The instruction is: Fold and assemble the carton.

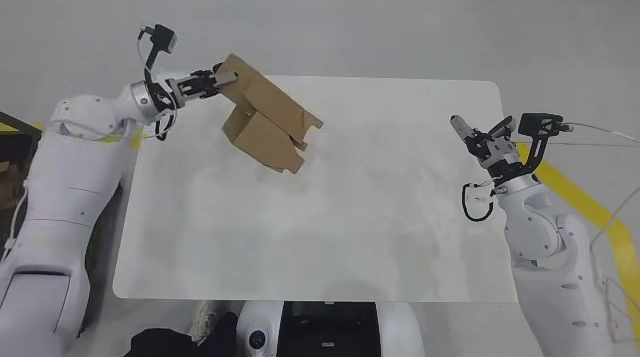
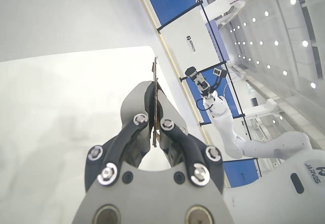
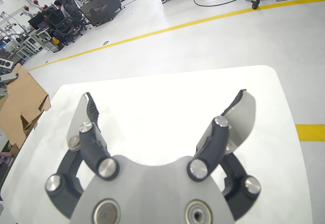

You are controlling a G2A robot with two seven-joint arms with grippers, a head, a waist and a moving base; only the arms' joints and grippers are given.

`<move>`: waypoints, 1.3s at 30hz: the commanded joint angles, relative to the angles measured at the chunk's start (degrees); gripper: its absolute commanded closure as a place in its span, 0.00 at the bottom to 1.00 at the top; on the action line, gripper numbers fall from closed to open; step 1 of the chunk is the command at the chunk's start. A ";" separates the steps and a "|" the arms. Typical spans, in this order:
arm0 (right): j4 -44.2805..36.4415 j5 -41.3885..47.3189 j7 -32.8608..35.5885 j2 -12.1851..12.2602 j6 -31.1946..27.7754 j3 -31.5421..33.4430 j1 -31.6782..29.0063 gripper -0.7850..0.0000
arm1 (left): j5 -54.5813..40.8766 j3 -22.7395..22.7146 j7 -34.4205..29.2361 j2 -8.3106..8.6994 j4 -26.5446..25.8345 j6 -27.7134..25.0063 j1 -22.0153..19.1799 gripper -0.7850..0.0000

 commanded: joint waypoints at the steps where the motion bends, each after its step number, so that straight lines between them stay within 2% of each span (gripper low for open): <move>1: 0.00 0.00 0.00 0.00 0.00 0.00 0.00 0.00 | 0.77 1.82 0.03 -0.49 -0.30 0.21 -0.37 1.00; 10: 0.00 0.00 0.00 0.00 0.00 0.00 0.00 0.00 | 3.88 7.70 -0.68 -2.04 -6.13 0.08 0.56 1.00; 21: 0.00 0.00 0.00 0.00 0.00 0.00 0.00 0.00 | 2.15 9.56 -3.68 -2.32 -15.96 2.13 4.28 1.00; 39: 0.00 0.00 0.00 0.00 0.00 0.00 0.00 0.00 | 1.55 9.46 -4.31 -2.29 -16.94 2.80 4.76 1.00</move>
